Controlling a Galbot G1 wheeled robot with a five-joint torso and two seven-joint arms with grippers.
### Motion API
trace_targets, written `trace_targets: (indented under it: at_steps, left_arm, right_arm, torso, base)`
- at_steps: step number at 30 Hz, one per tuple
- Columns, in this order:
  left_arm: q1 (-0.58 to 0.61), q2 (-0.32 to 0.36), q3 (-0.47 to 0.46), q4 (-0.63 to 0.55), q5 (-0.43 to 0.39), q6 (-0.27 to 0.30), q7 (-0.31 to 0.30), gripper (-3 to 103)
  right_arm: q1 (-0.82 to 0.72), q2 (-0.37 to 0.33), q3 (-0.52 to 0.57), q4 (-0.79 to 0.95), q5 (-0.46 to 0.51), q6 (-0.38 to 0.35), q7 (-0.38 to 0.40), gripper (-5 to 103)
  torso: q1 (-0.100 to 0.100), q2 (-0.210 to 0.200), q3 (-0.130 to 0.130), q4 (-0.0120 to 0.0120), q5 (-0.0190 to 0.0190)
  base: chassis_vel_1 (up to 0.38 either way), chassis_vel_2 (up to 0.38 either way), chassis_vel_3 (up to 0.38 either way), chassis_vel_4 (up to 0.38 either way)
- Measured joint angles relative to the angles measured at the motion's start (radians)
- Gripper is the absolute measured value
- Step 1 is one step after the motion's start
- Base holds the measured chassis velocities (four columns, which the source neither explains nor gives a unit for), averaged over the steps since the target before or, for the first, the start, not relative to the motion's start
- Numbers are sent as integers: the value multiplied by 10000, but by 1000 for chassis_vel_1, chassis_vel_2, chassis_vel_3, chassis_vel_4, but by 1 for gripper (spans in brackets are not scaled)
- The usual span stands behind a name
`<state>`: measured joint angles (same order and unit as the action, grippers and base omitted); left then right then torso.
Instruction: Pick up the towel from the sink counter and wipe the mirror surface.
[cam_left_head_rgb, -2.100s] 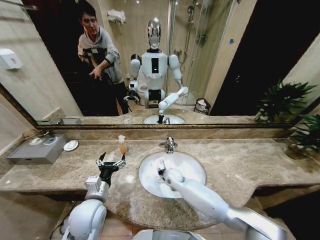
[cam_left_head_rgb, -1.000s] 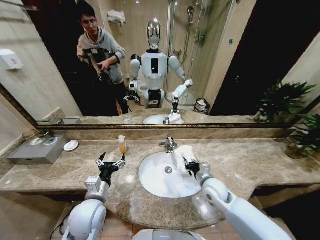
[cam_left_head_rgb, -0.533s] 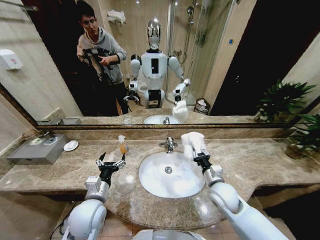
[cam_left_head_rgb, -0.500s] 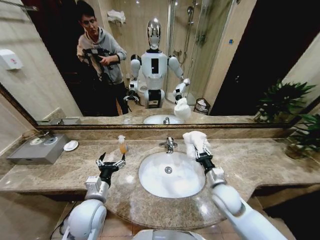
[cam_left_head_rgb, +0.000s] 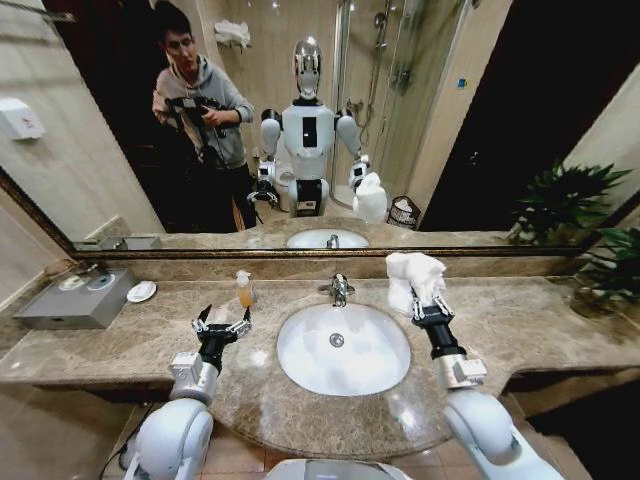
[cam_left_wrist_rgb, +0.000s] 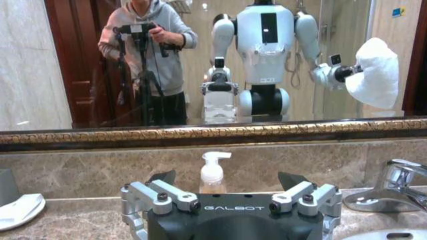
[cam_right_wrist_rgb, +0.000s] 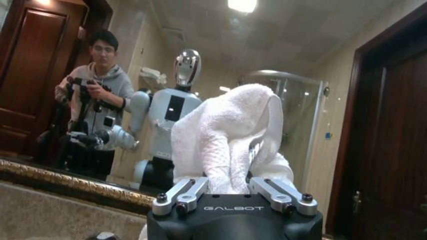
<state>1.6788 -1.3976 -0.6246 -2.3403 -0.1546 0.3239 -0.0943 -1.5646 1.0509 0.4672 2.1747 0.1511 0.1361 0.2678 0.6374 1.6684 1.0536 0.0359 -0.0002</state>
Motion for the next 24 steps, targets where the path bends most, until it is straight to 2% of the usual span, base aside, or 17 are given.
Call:
trace_targets:
  at_steps: [10, 24]
  left_arm:
    - [-1, 1, -1, 0, 0, 0, 0, 100]
    - [0, -1, 1, 0, -1, 0, 1, 100]
  right_arm:
    - [-106, 198, -179, 21, -88, 88, 85, 16]
    - [-437, 63, -71, 97, 325, 412, 263, 16]
  torso:
    - [0, 0, 0, 0, 0]
    - [1, -1, 1, -3, 4]
  base:
    - [-32, -23, 31, 27]
    - [-135, -133, 121, 130]
